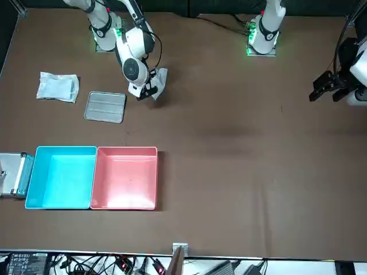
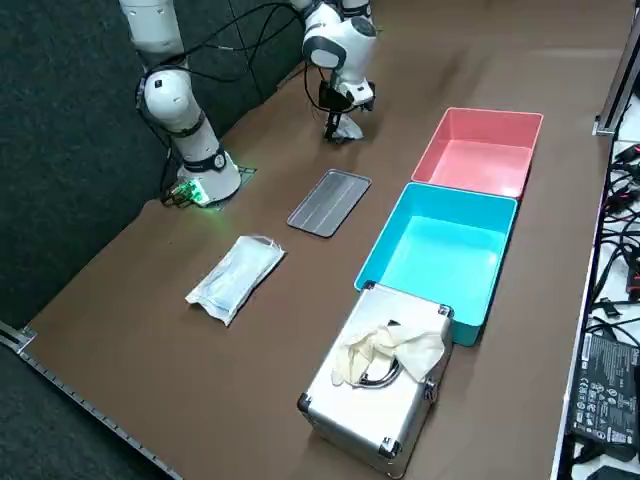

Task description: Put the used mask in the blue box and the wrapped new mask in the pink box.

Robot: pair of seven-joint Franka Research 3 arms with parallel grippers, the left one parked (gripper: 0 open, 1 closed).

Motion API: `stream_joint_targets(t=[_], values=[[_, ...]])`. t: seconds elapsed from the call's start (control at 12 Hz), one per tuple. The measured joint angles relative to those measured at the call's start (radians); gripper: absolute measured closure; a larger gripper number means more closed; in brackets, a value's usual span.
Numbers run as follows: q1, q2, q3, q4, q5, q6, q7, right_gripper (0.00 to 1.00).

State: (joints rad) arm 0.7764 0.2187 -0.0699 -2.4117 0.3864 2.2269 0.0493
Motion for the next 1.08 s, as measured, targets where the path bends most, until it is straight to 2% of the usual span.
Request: stream_joint_targets(t=[0.17,0.42,0.75,0.92,1.08], values=[[-0.008,-0.022,-0.011,0.023,0.0,-0.047,0.0,0.99],[-0.064,-0.082,-0.026,0.084,-0.005,-0.162,-0.001,0.99],[-0.217,-0.158,-0.035,0.226,-0.105,-0.359,-0.006,0.99],[-0.305,-0.164,-0.037,0.327,-0.179,-0.453,-0.013,0.99],[-0.395,-0.155,-0.039,0.415,-0.234,-0.497,-0.046,0.99]])
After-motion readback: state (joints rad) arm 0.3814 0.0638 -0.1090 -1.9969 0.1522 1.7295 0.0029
